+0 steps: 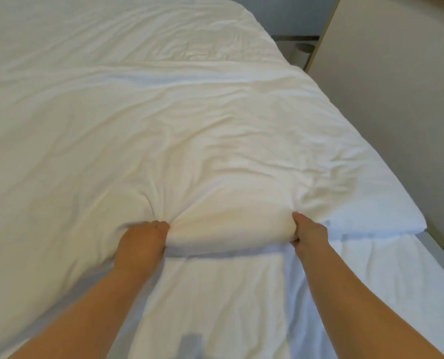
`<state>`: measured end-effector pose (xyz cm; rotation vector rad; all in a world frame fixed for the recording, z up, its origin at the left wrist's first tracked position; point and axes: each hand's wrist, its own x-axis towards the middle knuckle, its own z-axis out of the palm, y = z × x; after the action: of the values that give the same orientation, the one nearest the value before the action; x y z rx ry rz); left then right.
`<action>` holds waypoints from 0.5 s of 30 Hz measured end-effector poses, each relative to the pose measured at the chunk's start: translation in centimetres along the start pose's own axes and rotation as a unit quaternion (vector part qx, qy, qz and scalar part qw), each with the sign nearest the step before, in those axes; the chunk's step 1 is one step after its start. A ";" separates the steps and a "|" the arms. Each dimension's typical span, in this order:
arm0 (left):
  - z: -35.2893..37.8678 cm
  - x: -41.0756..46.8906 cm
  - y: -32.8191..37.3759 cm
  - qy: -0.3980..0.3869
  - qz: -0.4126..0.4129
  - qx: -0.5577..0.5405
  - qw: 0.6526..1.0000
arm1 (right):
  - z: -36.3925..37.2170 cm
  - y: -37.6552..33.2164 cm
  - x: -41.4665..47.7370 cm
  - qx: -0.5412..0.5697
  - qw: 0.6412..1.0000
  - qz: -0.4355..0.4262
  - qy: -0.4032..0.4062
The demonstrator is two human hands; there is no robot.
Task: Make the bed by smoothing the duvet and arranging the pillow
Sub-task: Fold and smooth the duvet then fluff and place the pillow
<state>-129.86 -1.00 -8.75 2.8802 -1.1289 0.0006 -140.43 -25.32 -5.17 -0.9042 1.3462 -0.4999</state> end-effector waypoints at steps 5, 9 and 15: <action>-6.3 -1.5 6.1 0.096 0.026 -0.062 0.993 | -5.0 -6.3 0.8 -0.011 0.968 -0.252 0.013; -2.0 -2.3 8.7 -0.027 0.066 -0.017 0.997 | -8.9 -3.1 3.2 -0.158 0.968 -0.195 0.008; 2.0 -3.1 9.3 0.057 0.065 -0.051 0.995 | -10.3 -1.7 5.1 -0.006 0.998 0.013 -0.057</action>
<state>-138.51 -5.78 -10.35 2.6771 -1.2527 0.1065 -149.03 -32.91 -6.63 -0.9107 1.2568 -0.4151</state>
